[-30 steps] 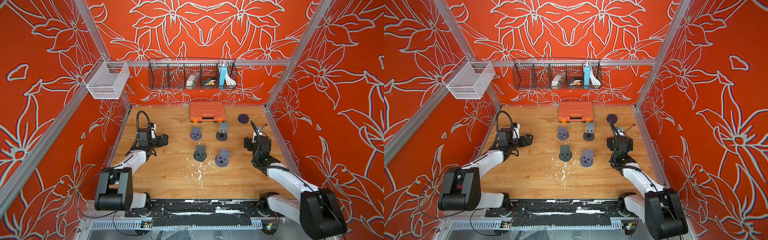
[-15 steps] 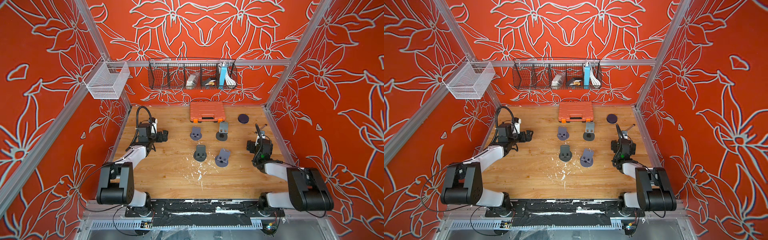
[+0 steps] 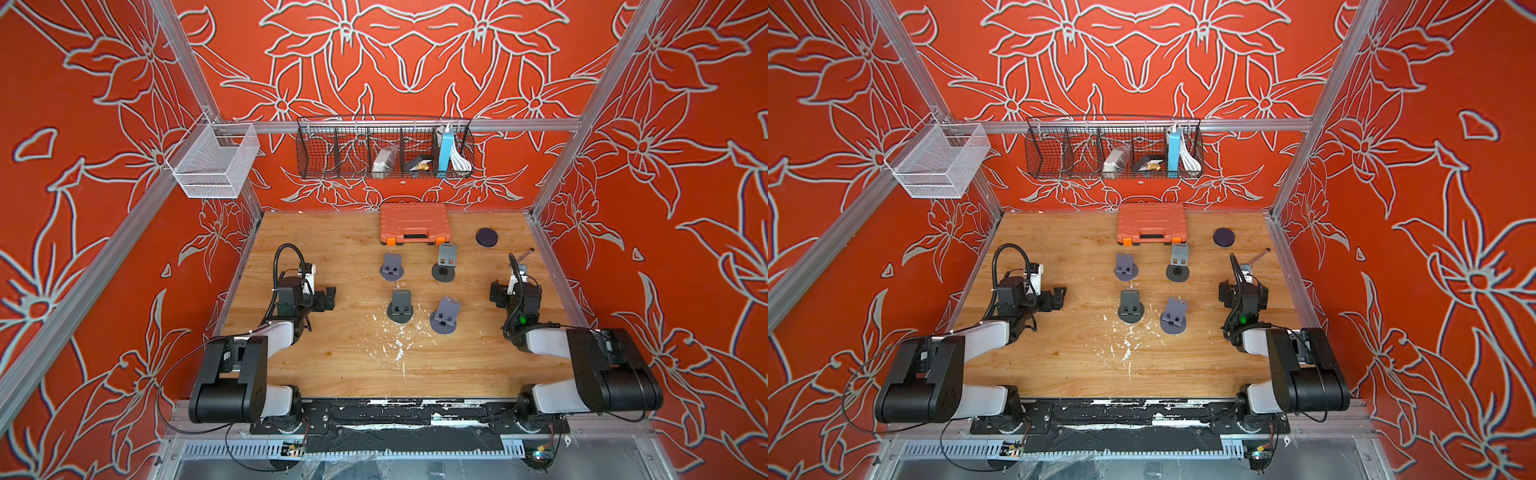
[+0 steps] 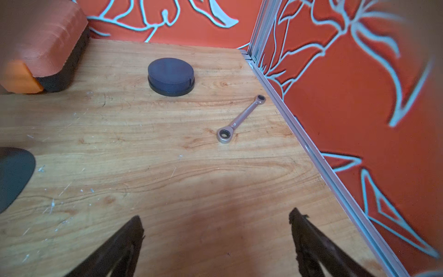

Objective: Open the phone stand
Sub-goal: Reset both arms

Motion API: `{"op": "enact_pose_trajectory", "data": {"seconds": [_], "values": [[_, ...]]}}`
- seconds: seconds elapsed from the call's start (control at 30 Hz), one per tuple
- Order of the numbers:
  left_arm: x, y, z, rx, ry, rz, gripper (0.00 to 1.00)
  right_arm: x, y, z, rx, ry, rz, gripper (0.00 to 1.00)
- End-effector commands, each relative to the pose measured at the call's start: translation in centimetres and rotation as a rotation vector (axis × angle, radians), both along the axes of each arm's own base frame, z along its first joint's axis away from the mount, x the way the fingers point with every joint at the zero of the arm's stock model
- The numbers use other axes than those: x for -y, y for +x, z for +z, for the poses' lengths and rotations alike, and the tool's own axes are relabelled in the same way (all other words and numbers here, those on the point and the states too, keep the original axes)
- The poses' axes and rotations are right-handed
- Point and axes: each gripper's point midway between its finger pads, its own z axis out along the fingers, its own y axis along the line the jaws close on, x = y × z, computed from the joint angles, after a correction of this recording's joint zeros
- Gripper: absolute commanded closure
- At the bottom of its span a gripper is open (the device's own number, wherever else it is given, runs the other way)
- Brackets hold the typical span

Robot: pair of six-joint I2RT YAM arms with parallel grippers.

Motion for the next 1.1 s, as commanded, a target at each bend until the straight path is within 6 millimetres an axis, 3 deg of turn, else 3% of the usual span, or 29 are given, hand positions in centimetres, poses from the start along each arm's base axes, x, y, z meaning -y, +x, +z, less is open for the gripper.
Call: {"op": "enact_pose_trajectory", "data": {"seconds": [0.0,0.07,0.17,1.07], "values": [[-1.6,1.6,2.7,0.141,0.04,0.08,0.01,0.1,0.3,1.0,0.031,-0.009,-0.011,0.02],[-1.1,1.3,2.4,0.228,0.046,0.071,0.01,0.0,0.4,1.0,0.035,-0.014,-0.001,0.02],[-1.1,1.4,2.3,0.211,0.047,0.068,0.01,-1.1,0.8,0.8,0.015,-0.017,0.065,0.02],[-1.3,1.3,2.2,0.175,0.053,0.081,0.01,-1.1,0.8,0.9,0.017,-0.015,0.067,0.02]]}}
